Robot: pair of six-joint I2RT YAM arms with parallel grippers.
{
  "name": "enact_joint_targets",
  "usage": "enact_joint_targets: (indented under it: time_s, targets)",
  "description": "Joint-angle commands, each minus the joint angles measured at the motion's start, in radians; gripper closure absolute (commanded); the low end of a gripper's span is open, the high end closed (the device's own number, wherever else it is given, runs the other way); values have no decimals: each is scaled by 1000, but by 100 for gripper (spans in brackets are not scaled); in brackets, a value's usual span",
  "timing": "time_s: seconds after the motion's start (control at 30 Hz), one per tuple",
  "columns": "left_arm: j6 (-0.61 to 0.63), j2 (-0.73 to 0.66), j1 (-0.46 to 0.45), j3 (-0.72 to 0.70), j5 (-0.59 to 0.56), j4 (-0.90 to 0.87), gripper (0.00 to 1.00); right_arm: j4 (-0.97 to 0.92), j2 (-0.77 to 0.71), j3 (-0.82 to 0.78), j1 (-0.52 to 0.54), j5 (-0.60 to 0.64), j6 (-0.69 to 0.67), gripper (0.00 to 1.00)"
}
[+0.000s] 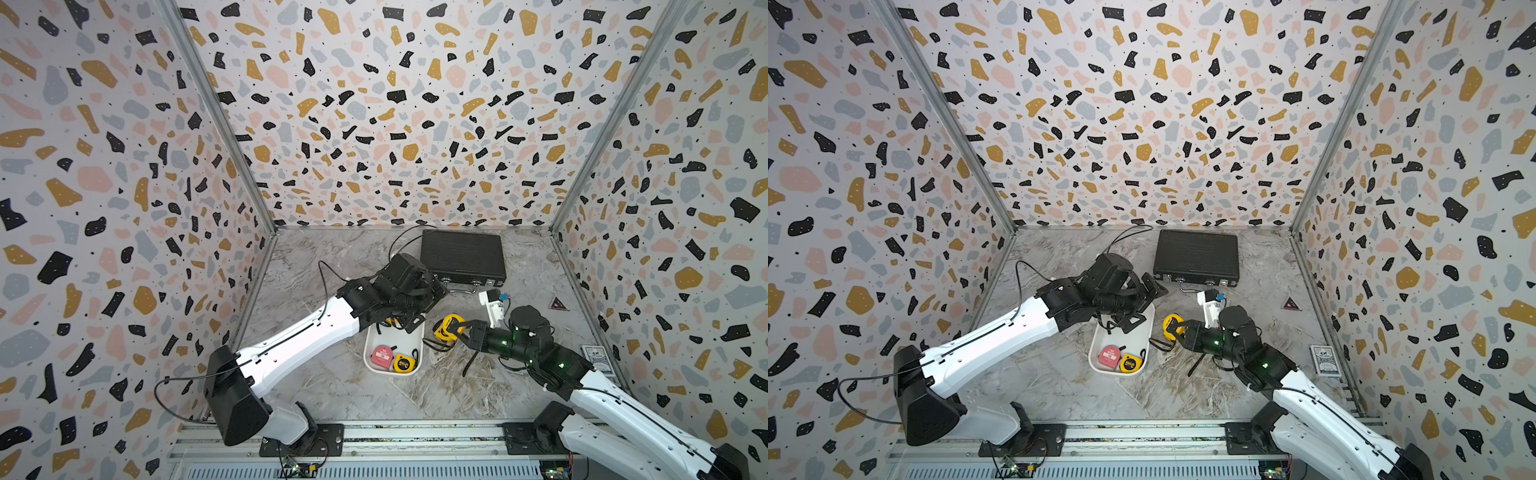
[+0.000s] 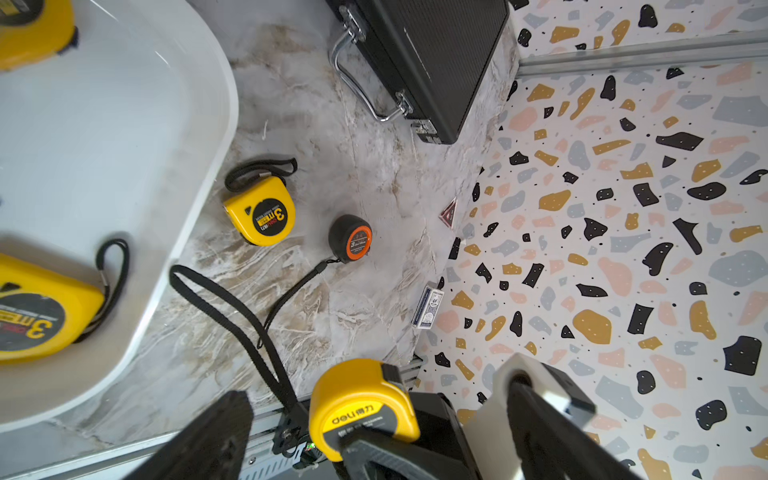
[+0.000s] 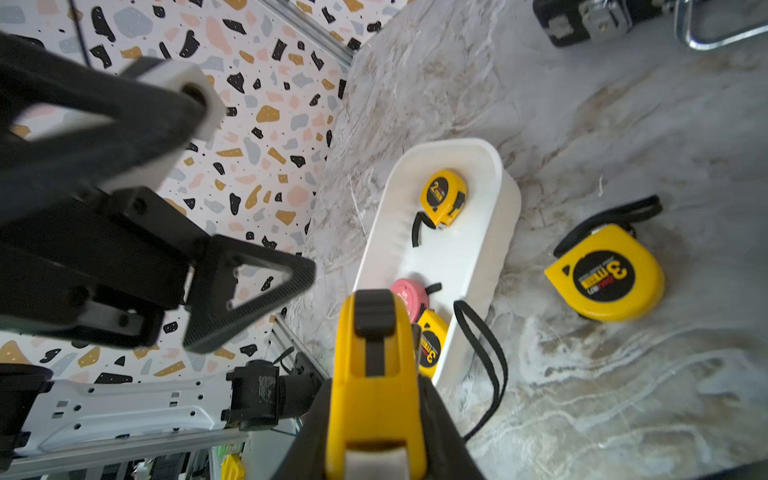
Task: Take the tape measure out of the storage box
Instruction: Place the tape measure at the center of the board.
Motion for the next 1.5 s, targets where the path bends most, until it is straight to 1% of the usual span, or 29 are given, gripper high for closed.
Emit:
enact_joint_targets:
  time_s: [0.0,0.17,0.23,0.37,0.77,0.97,1.1,1.17,1.2,1.37,1.47]
  targets:
    - [56,-37,15,-33,-40,-41,0,-14,-10,-51,1,-80,56,92]
    - [66,-52,19,-66,-57,-51,0,13,45,-105,3,-133,65,91]
    - [68,-55,20,-78,-60,-52,0,58,77,-128,6,-151,70,92]
    - [74,-61,19,-95,-66,-56,0,96,132,-149,6,-156,59,92]
    - [128,-89,19,-153,-105,-112,0,259,387,-163,7,-166,36,92]
    - [136,-96,19,-191,-112,-122,0,300,454,-180,7,-169,44,92]
    - [136,-99,20,-208,-116,-123,0,291,481,-187,6,-173,41,89]
    - [138,-99,19,-212,-117,-123,0,283,481,-192,7,-170,41,86]
    - [138,-99,21,-212,-118,-125,0,276,478,-194,6,-168,39,81]
    - [155,-95,23,-207,-123,-138,0,206,441,-190,6,-154,23,51]
    - [175,-90,27,-204,-130,-154,0,122,403,-175,7,-137,1,39]
